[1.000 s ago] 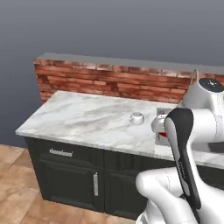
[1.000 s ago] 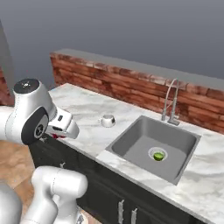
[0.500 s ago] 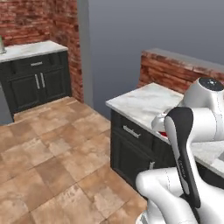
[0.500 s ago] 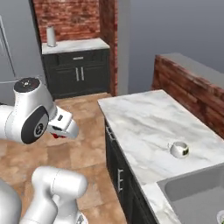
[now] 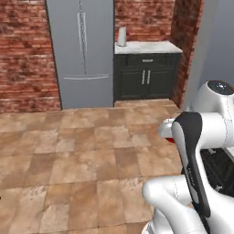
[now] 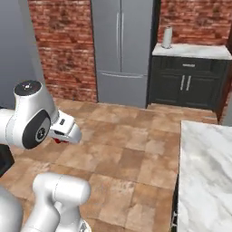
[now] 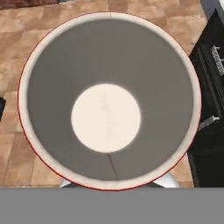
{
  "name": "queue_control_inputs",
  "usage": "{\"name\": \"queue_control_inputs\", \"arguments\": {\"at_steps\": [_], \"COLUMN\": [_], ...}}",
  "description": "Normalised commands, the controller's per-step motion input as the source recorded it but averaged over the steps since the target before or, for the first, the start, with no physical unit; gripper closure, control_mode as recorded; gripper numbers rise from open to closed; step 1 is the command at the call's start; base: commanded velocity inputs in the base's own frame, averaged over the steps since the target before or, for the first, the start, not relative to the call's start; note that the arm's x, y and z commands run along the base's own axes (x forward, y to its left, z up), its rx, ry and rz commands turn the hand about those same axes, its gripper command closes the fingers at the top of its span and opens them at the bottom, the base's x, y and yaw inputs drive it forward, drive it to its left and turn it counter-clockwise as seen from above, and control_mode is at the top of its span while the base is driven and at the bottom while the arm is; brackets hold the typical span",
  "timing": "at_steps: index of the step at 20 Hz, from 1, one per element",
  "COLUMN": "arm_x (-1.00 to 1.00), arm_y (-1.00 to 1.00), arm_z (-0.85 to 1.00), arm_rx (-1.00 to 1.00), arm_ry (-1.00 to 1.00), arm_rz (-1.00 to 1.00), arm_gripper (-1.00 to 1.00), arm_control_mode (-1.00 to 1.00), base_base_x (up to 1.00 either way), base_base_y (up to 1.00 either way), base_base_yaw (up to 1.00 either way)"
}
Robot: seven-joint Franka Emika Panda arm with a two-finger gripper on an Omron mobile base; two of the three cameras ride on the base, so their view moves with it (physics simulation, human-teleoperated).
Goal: Clear the mugs and bowl far away from the sink.
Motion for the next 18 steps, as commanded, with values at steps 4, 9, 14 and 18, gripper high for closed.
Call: {"name": "queue_control_inputs", "arguments": {"at_steps": [4, 9, 14, 18], "arm_x": [0.00, 0.00, 0.00, 0.00], "arm_y": [0.00, 0.00, 0.00, 0.00], "arm_z": [0.00, 0.00, 0.00, 0.00], "arm_rx": [0.00, 0.00, 0.00, 0.00], "arm_ry": [0.00, 0.00, 0.00, 0.00], "arm_rz": [0.00, 0.00, 0.00, 0.00], "arm_gripper": [1.00, 1.00, 1.00, 1.00], "arm_control_mode": [1.00, 1.00, 1.00, 1.00], "base_base_x": [0.00, 0.00, 0.16, 0.35], "base_base_y": [0.20, 0.27, 0.42, 0.53], "base_base_yaw": [0.89, 0.88, 0.77, 0.66]}}
